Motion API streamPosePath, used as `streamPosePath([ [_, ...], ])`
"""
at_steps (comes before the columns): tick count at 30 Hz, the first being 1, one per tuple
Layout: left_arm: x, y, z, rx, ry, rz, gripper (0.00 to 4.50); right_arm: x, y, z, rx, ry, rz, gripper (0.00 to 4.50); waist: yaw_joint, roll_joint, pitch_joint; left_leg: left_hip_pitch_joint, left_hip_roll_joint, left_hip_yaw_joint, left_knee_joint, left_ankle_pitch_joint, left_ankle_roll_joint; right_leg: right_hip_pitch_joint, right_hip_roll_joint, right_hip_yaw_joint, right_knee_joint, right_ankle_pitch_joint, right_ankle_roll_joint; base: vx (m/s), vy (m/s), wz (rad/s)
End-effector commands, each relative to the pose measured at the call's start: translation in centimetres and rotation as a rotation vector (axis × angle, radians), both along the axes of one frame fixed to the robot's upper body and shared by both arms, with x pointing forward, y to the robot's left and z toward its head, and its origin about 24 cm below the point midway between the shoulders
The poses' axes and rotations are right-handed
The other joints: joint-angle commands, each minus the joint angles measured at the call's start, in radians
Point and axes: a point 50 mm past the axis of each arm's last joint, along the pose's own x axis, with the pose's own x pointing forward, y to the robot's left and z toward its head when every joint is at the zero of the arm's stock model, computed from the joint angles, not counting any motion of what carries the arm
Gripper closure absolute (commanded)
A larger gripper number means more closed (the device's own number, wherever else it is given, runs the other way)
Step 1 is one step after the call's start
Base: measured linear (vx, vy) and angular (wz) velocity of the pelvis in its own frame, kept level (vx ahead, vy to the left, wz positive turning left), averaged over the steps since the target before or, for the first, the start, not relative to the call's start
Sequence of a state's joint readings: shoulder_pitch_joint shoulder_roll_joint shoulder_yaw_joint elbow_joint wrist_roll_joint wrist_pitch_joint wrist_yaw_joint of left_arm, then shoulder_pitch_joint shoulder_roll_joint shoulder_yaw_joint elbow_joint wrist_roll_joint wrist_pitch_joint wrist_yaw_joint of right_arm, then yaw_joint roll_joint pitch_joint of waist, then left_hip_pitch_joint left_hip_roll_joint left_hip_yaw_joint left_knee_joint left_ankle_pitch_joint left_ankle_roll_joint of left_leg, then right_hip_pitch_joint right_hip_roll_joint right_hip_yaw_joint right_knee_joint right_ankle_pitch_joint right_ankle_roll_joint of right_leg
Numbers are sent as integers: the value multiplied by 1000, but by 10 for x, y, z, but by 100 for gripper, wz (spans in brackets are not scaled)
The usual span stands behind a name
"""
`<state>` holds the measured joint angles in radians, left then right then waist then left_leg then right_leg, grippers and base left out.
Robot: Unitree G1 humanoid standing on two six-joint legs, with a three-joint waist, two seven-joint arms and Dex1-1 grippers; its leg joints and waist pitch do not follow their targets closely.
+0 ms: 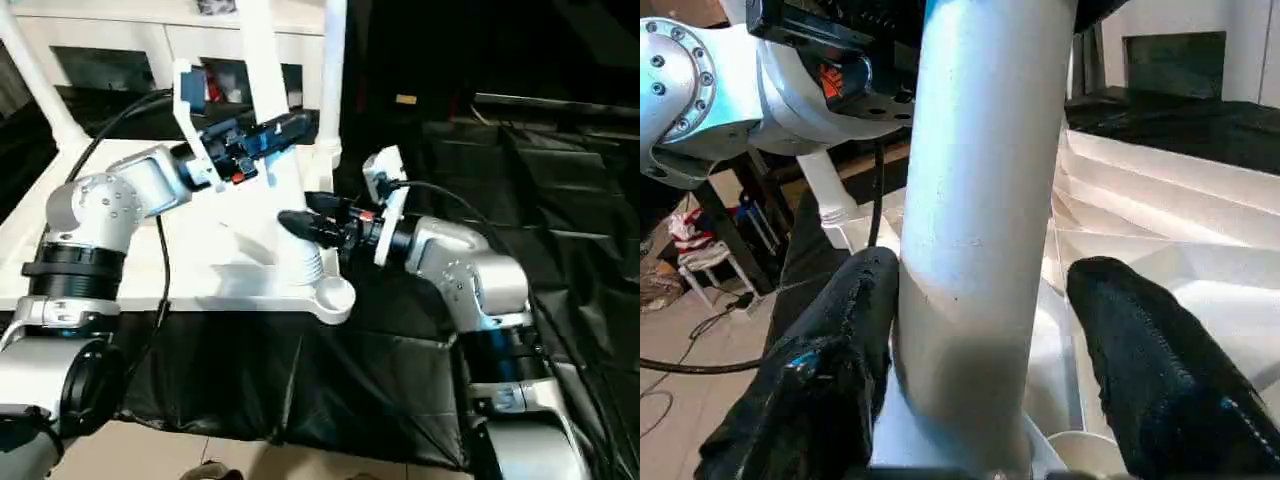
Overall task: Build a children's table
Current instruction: Insert table leg to table base
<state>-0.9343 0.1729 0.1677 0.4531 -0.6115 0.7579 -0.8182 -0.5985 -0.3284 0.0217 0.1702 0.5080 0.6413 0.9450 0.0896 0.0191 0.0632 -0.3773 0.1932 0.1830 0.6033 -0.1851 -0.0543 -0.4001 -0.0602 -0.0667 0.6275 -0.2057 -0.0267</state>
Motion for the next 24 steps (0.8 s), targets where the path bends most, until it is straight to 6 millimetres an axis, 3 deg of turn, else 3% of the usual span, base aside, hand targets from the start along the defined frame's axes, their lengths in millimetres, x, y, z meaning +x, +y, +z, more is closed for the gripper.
streamPosePath([
  [1, -1, -4, 6, 36, -32, 9, 265, 4, -4, 6, -46, -8, -35, 151, 2, -16, -84, 9, 27, -11, -49, -14, 74, 71, -75, 50, -62, 17, -234, 0, 0, 0],
  [7, 5, -8, 7, 190, -101, 143, 265, 5, 7, 1, -139, -24, -66, 151, -1, -16, -83, 10, 30, -13, -50, -22, 57, 70, -74, 50, -65, -18, -211, 0, 0, 0],
  [13, 7, -16, 11, 283, -156, 254, 266, 13, 30, -14, -253, -30, -191, 151, -5, -13, -84, 10, 29, -12, -50, -14, 43, 67, -76, 51, -62, 1, -223, 0, 0, 0],
  [14, 7, -17, 11, 294, -166, 263, 266, 14, 32, -16, -240, -10, -212, 179, -5, -16, -85, 10, 30, -12, -50, -14, 44, 68, -76, 52, -61, 5, -224, 0, 0, 0],
  [17, 9, -18, 12, 290, -161, 308, 266, 16, 41, -17, -199, 16, -238, 189, -4, -12, -84, 10, 30, -12, -51, -15, 44, 66, -75, 52, -59, 20, -225, 0, 0, 0],
  [18, 9, -18, 12, 293, -163, 311, 266, 16, 42, -17, -194, 19, -240, 216, -4, -12, -85, 10, 30, -13, -50, -13, 45, 67, -75, 52, -57, 28, -224, 0, 0, 0],
  [19, 9, -19, 12, 299, -166, 317, 266, 17, 43, -17, -193, 16, -249, 216, -5, -18, -85, 10, 31, -12, -51, -10, 48, 66, -75, 52, -57, 36, -227, 0, 0, 0],
  [24, 9, -17, 12, 314, -180, 334, 266, 20, 43, -11, -152, 10, -267, 251, -3, -14, -85, 9, 30, -13, -49, -3, 53, 66, -77, 52, -56, 40, -223, 0, 0, 0],
])
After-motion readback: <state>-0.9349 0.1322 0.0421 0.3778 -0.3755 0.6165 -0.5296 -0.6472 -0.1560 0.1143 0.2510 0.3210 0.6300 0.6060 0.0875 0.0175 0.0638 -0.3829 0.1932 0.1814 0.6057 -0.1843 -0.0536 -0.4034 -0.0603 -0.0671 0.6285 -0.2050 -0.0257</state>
